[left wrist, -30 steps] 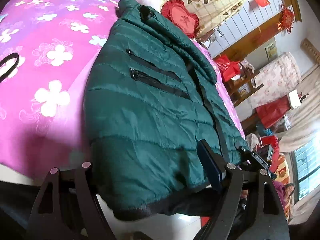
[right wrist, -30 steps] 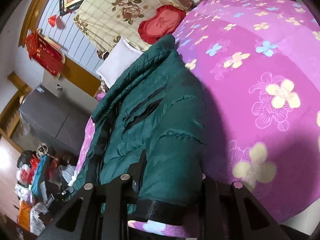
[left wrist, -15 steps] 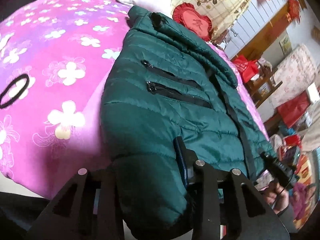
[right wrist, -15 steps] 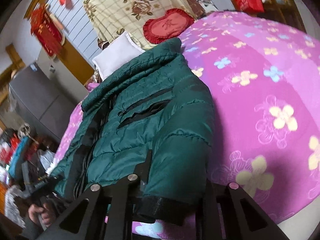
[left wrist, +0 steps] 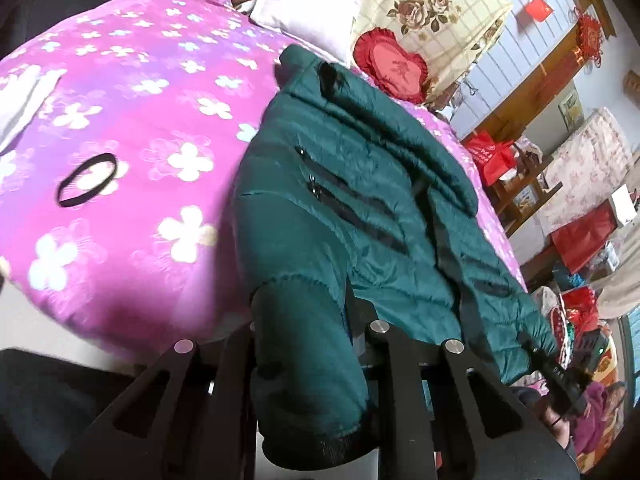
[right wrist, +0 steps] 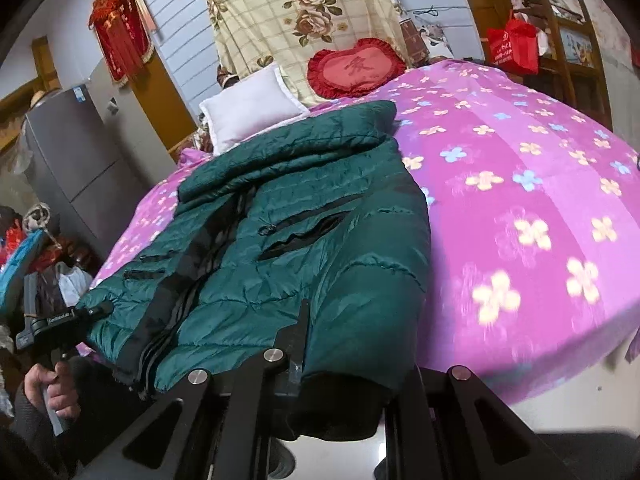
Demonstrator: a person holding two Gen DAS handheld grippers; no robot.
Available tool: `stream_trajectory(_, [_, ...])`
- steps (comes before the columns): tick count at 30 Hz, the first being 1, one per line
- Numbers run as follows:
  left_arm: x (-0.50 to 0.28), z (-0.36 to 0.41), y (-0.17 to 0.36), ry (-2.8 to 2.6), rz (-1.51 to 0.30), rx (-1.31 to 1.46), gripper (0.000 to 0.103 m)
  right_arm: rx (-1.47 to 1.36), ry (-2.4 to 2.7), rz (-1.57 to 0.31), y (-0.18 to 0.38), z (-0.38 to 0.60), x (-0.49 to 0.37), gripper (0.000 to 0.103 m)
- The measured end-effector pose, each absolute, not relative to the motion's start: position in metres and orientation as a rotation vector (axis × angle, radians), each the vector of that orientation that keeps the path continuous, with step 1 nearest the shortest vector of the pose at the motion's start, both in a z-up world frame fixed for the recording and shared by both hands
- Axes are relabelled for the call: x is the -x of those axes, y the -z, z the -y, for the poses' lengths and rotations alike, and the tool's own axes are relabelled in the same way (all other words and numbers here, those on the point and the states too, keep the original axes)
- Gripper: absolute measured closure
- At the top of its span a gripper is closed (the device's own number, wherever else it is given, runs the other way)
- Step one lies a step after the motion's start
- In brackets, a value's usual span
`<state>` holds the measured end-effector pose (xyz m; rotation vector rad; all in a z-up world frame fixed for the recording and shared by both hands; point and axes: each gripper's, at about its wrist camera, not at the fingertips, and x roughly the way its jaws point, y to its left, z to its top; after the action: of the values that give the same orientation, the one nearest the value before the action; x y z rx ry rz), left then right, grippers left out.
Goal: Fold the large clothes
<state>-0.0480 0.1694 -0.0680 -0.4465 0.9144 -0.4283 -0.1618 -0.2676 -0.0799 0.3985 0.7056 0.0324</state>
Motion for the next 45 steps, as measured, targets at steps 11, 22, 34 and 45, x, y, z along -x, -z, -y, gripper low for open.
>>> stream_trajectory(11, [0.098,-0.195,0.051,0.438,-0.877,0.524,0.088,-0.464,-0.072,-0.628,0.058,0.257,0.225,0.091])
stream_trajectory(22, [0.103,-0.183,0.021,0.388,-0.78,0.419,0.088,-0.407,-0.052,-0.547,0.026,0.258,0.212,0.091])
stream_trajectory(34, [0.046,-0.163,0.003,0.33,-0.666,0.42,0.087,-0.38,0.003,-0.509,0.009,0.27,0.152,0.091])
stream_trajectory(45, [-0.013,-0.146,0.009,0.324,-0.694,0.396,0.087,-0.35,0.044,-0.547,0.019,0.28,0.101,0.091])
